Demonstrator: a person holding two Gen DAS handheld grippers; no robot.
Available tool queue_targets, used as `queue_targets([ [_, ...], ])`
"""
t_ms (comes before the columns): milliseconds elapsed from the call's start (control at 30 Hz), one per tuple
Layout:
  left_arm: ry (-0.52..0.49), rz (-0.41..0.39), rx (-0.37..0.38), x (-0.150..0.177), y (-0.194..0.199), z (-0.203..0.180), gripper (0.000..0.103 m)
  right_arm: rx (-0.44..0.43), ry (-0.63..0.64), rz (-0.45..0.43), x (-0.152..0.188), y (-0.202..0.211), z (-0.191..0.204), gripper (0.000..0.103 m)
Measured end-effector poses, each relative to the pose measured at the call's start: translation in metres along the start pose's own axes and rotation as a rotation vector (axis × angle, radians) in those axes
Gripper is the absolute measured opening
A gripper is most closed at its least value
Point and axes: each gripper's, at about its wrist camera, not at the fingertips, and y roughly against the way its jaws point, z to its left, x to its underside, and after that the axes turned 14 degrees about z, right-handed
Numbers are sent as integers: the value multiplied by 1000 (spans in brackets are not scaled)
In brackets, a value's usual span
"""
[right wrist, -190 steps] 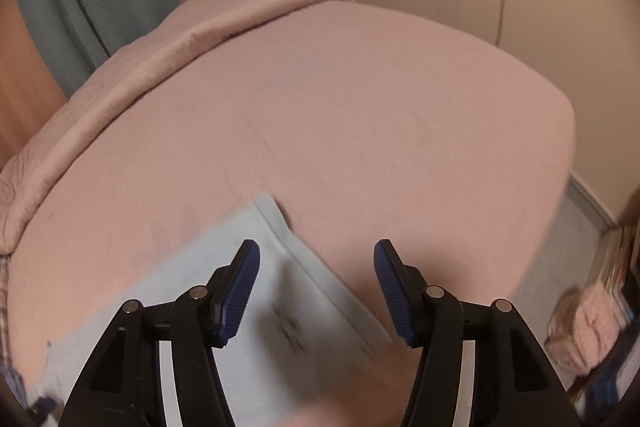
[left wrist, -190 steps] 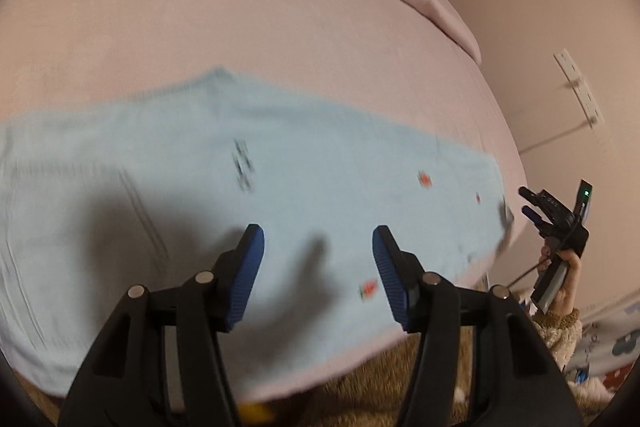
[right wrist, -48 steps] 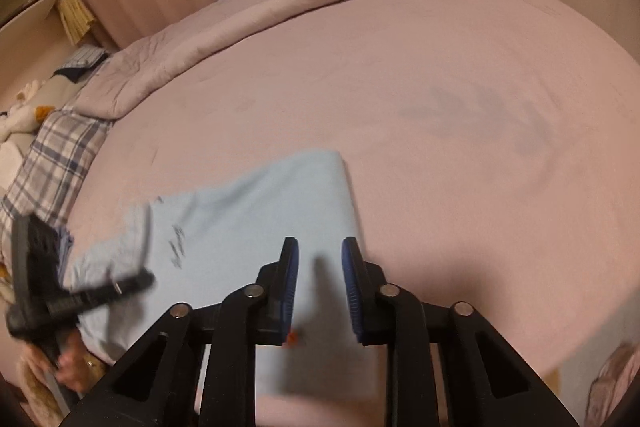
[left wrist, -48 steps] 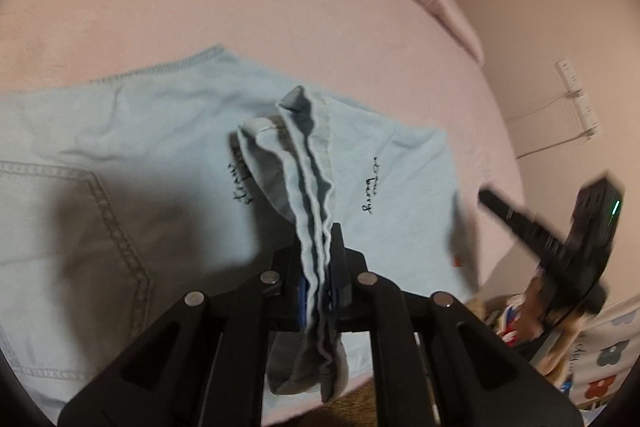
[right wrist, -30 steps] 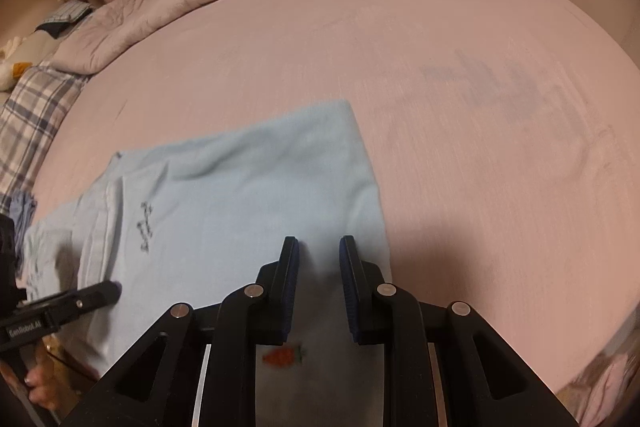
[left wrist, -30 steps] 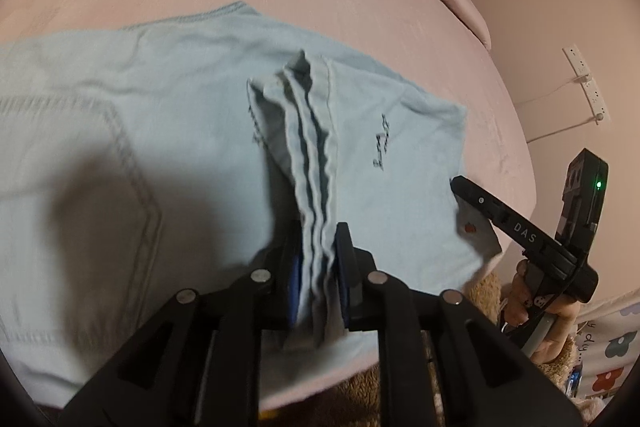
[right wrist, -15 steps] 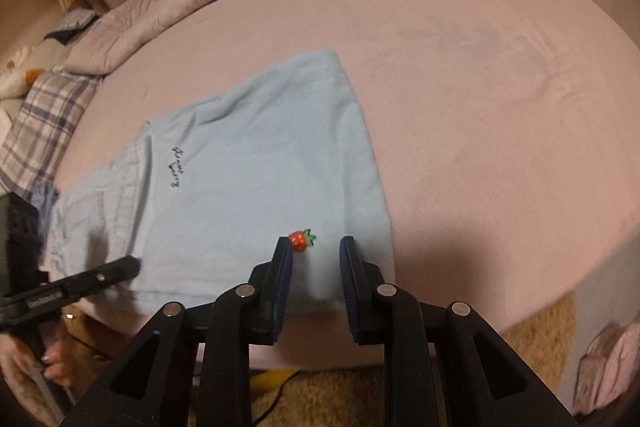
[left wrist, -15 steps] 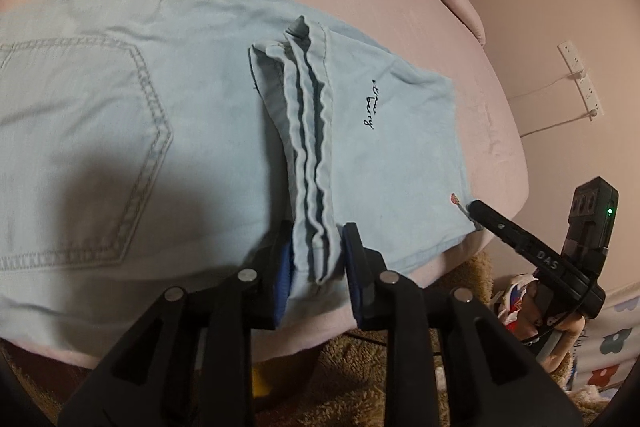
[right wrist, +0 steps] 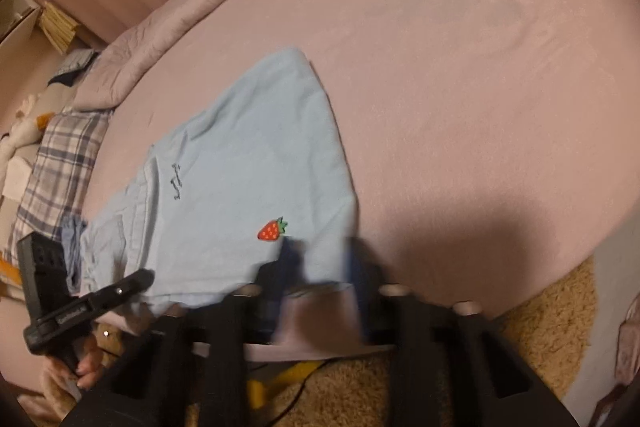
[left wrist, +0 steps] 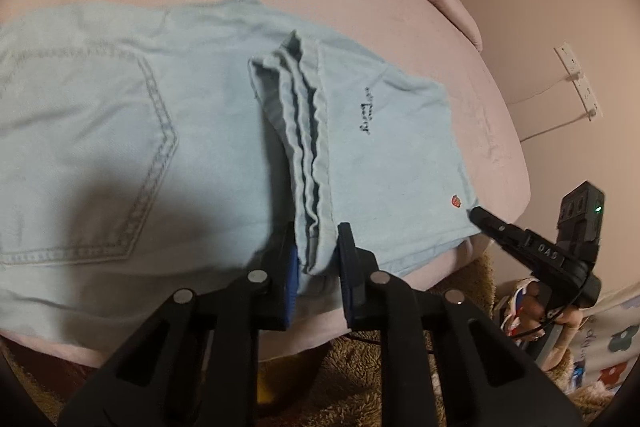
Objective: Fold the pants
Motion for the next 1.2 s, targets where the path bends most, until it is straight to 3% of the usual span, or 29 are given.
queue_targets([
  [133, -25, 16, -50, 0, -7, -1, 18, 15, 33, -47, 3, 12, 9, 13],
  [267, -22, 23, -52, -2, -13, 2, 20, 48, 5, -5, 0, -11, 2, 12],
  [433, -28, 41, -58, -11, -8, 0, 25, 91, 17, -3, -4, -6, 8, 13],
  [533, -16, 3, -76, -25, -2, -3, 43, 104, 19, -23, -15, 3, 8, 22],
  [633, -9, -12, -34, -50, -1, -3, 47, 151, 34, -68, -37, 7, 14, 40],
  [667, -1, -6, -19, -58, -4, -2, 47, 129, 39, -78, -47, 7, 17, 44],
  [867, 76, -20, -18, -100, -20, 6, 44, -6, 48, -25, -105, -25, 31, 45],
  [900, 77, -27, -25, -102, -20, 6, 41, -13, 44, -18, -111, -31, 33, 45],
  [967, 77, -35, -80, -104, -23, 6, 23, -12, 33, -4, -123, -44, 35, 45],
  [1067, 72, -45, -83, -101, -22, 9, 21, -28, 26, -3, -129, -54, 35, 45],
  [1100, 75, -47, -84, -101, -21, 9, 21, -36, 24, -11, -128, -54, 36, 43],
  [1167, 76, -52, -95, -101, -21, 8, 21, -13, 27, -34, -122, -48, 38, 24],
  [1200, 71, -56, -108, -100, -21, 5, 21, -23, 28, -48, -119, -43, 38, 22],
])
